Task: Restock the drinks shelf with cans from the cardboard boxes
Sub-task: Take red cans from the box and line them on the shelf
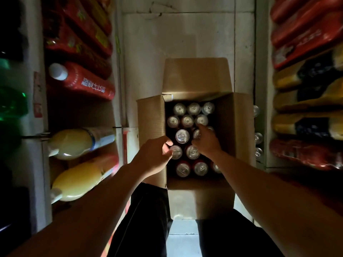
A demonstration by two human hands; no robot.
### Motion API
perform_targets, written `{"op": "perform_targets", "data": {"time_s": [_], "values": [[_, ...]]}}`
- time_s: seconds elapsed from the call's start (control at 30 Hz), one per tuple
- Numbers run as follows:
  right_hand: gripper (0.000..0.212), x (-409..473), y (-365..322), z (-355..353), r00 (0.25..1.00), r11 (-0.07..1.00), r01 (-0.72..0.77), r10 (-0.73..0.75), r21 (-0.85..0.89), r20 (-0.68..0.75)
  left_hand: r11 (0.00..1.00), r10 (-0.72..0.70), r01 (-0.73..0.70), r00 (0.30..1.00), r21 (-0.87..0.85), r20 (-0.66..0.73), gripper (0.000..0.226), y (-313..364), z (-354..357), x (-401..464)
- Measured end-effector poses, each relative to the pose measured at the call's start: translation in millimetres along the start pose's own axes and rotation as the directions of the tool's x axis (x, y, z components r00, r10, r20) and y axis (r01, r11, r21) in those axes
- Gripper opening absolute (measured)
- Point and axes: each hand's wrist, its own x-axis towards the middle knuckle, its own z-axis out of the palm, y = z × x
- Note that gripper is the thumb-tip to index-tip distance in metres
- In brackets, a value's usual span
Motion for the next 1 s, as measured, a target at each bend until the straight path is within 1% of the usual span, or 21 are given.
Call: {"op": "perform_targets", "data": {"time_s": [0.07,0.13,0.2,0.23,0.3,0.37,0.4,0.43,0.47,0.5,0.57,0.63,0.7,0.77,0.8,0.87,0.9,0.93,1.0], "values": [[0.063,-6,-5,-8,0.999,0.998,0.003,0.0,0.055,-0.04,1.0,-0.003,0.003,1.0,0.005,0.008,0.018,-6,-1,-4],[0.06,-19,-11,-23,0.997,0.995,-0.024,0.031,0.093,-0.07,1.0,-0.003,0.003,1.0,0.009,0.013,0.02,-3,-4,-10],[0.054,-41,-23,-50,0.993,0.991,-0.006,0.021,0.13,-0.117,1.0,-0.011,0.011,1.0,-0.026,0.002,0.025,11,-12,-16],[0.047,-54,-31,-68,0.989,0.982,0.021,0.007,0.186,-0.148,0.998,-0.008,0.008,1.0,-0.057,0.0,0.031,24,-18,-20],[0.033,-91,-54,-118,0.978,0.951,0.102,-0.041,0.293,-0.206,0.992,0.058,-0.059,0.998,-0.115,-0.008,0.053,63,-34,-30],[0.027,-130,-79,-171,0.968,0.91,0.157,-0.065,0.384,-0.242,0.974,0.182,-0.183,0.983,-0.137,-0.019,0.081,109,-54,-38],[0.024,-152,-93,-200,0.966,0.883,0.174,-0.067,0.436,-0.251,0.961,0.245,-0.243,0.969,-0.135,-0.001,0.092,137,-66,-46],[0.02,-172,-107,-228,0.964,0.852,0.195,-0.073,0.485,-0.257,0.945,0.308,-0.304,0.951,-0.122,0.015,0.099,165,-81,-54],[0.017,-194,-122,-258,0.963,0.823,0.208,-0.079,0.528,-0.257,0.928,0.361,-0.357,0.932,-0.105,0.023,0.099,196,-97,-63],[0.014,-217,-137,-288,0.962,0.791,0.222,-0.083,0.57,-0.26,0.907,0.414,-0.41,0.91,-0.094,0.017,0.093,227,-114,-75],[0.018,-271,-167,-348,0.956,0.75,0.239,-0.068,0.617,-0.286,0.867,0.492,-0.491,0.871,-0.092,-0.013,0.071,287,-146,-105],[0.025,-330,-194,-409,0.923,0.776,0.289,-0.07,0.56,-0.379,0.833,0.544,-0.542,0.839,-0.112,-0.014,0.054,350,-176,-146],[0.037,-374,-206,-449,0.885,0.82,0.315,-0.072,0.478,-0.46,0.793,0.593,-0.587,0.805,-0.166,-0.012,0.051,399,-191,-176],[0.041,-423,-216,-483,0.834,0.793,0.374,-0.061,0.48,-0.548,0.731,0.657,-0.649,0.753,-0.212,-0.037,0.058,451,-200,-208],[0.049,-443,-217,-496,0.792,0.782,0.403,-0.039,0.475,-0.609,0.705,0.682,-0.674,0.73,-0.219,-0.049,0.064,473,-203,-224],[0.062,-491,-219,-529,0.668,0.783,0.444,0.035,0.436,-0.743,0.623,0.764,-0.755,0.643,-0.204,-0.044,0.073,528,-206,-254],[0.063,-502,-220,-537,0.618,0.787,0.453,0.062,0.419,-0.784,0.601,0.781,-0.772,0.623,-0.206,-0.056,0.075,542,-204,-261],[0.061,-518,-219,-551,0.552,0.792,0.467,0.087,0.394,-0.829,0.574,0.803,-0.796,0.593,-0.193,-0.057,0.075,563,-203,-272],[0.057,-548,-210,-576,0.446,0.791,0.484,0.146,0.375,-0.883,0.518,0.847,-0.841,0.53,-0.159,-0.042,0.074,599,-197,-293]]}}
